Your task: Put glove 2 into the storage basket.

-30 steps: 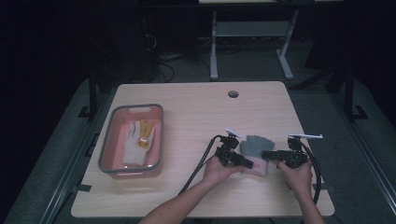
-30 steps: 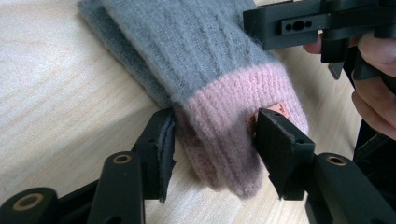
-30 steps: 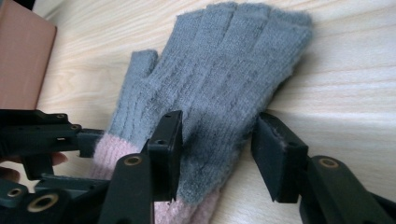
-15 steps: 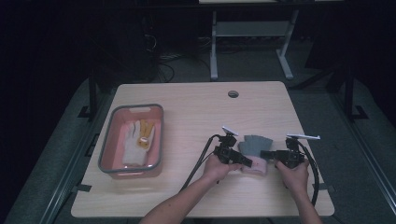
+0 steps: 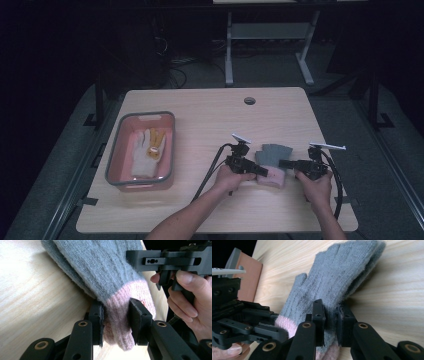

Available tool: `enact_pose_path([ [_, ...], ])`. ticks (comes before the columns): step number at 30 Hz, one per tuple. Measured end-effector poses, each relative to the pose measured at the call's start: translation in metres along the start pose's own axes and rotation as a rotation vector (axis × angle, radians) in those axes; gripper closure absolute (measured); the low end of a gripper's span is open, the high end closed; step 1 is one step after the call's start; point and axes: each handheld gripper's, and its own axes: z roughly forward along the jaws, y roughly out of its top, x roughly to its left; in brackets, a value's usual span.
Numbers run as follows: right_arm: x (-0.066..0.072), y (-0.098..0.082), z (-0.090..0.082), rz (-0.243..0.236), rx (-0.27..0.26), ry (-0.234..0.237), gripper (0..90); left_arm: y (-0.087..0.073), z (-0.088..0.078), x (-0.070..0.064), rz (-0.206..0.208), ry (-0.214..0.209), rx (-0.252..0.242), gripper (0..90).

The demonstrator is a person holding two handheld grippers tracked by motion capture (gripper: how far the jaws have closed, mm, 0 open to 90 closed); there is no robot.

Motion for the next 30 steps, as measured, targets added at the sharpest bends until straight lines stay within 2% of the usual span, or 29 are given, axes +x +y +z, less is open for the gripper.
enact_pose_path([
  [15, 0.029, 0.008, 0.005, -0.047, 0.014, 0.038, 78.8, -0.003, -0.035, -0.002, 0.034, 0.014, -0.038, 66.5],
  [20, 0.039, 0.010, 0.008, -0.057, 0.016, 0.062, 78.8, -0.004, -0.047, -0.002, 0.059, 0.018, -0.050, 66.5],
  [24, 0.044, 0.011, 0.011, -0.051, 0.017, 0.092, 78.8, -0.006, -0.055, 0.000, 0.061, 0.020, -0.057, 66.5],
  [30, 0.056, 0.015, 0.012, -0.073, 0.016, 0.113, 78.8, -0.008, -0.069, -0.001, 0.077, 0.015, -0.080, 66.5],
])
